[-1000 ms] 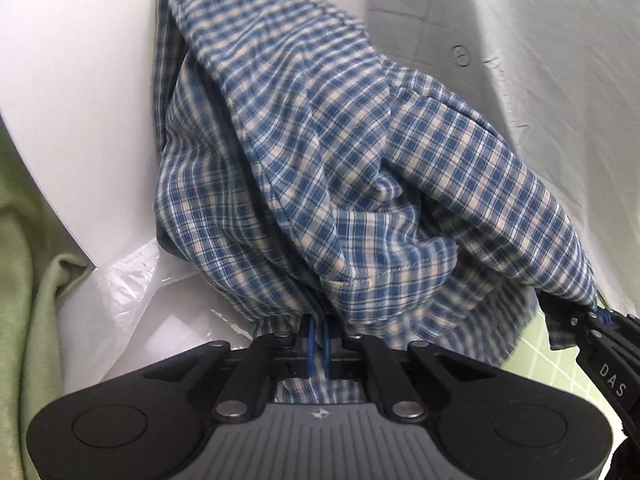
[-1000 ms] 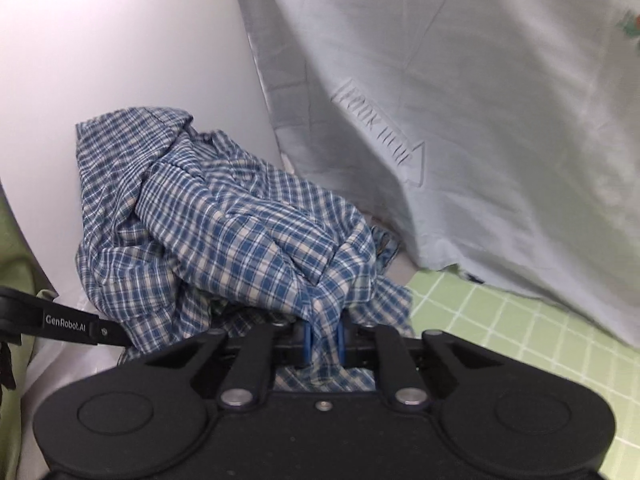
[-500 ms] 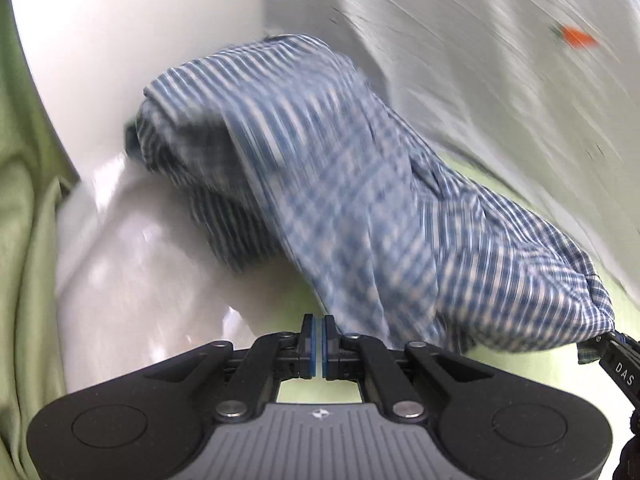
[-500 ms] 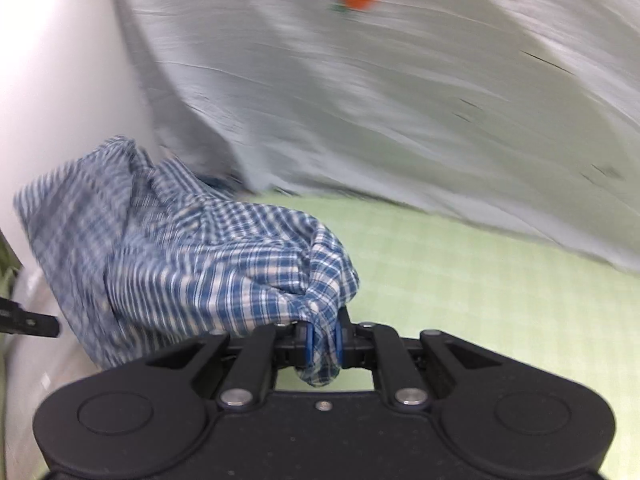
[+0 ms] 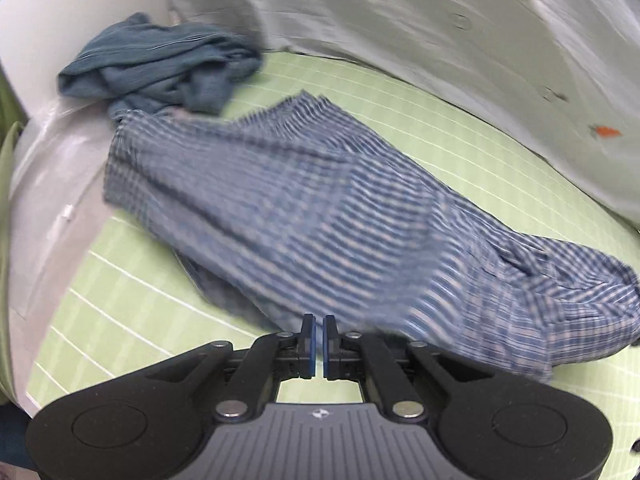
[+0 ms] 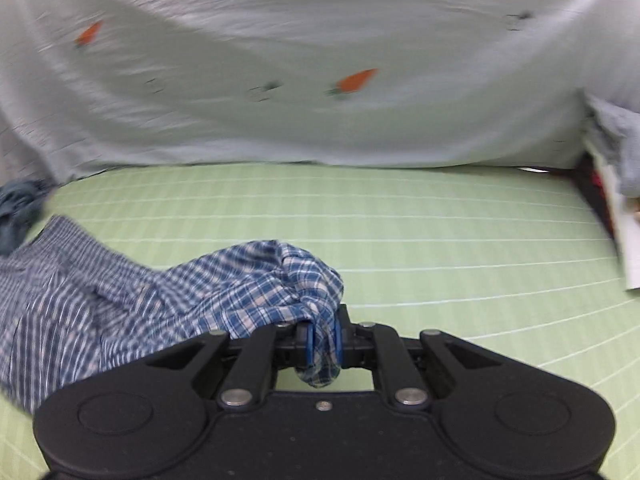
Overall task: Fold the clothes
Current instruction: 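Lay the shirt onto the mat and open both grippers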
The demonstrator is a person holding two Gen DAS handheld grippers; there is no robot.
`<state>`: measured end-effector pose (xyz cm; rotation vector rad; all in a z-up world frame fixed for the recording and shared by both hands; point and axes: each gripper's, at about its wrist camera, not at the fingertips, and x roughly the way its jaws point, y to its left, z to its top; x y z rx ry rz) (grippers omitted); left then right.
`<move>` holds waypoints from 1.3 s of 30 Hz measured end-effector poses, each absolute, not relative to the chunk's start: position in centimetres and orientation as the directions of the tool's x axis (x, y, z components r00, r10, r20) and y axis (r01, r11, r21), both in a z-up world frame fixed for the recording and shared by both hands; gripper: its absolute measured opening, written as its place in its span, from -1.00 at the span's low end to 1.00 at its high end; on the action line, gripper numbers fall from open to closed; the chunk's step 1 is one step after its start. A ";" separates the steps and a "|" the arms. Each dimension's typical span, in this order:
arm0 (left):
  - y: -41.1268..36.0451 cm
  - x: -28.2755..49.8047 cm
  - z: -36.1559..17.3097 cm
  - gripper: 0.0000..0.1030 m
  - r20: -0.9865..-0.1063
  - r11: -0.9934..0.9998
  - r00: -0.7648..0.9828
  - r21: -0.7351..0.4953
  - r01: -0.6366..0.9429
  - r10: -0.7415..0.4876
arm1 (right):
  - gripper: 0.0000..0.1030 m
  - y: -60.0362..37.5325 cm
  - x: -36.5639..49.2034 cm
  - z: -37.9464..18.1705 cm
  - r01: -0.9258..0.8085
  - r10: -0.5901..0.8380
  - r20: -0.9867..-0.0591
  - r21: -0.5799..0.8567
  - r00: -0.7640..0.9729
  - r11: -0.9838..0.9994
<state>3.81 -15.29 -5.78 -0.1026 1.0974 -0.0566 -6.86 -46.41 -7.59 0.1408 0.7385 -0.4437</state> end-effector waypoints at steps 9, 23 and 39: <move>-22.7 1.3 -6.4 -0.77 -0.893 0.996 0.442 -0.054 0.069 -0.079 | -0.57 -57.2 -14.0 -8.2 0.637 -0.429 -0.693 0.058 0.580 0.769; -26.1 9.0 -8.2 -0.33 -0.913 0.994 0.407 0.026 0.109 -0.020 | 0.02 -56.4 -12.6 -13.9 0.694 -0.258 -0.803 0.247 0.537 0.676; -25.7 15.6 -11.2 0.04 -0.936 0.998 0.346 0.059 0.003 0.054 | 0.07 -58.7 4.4 -13.1 0.566 -0.235 -0.789 0.167 0.568 0.807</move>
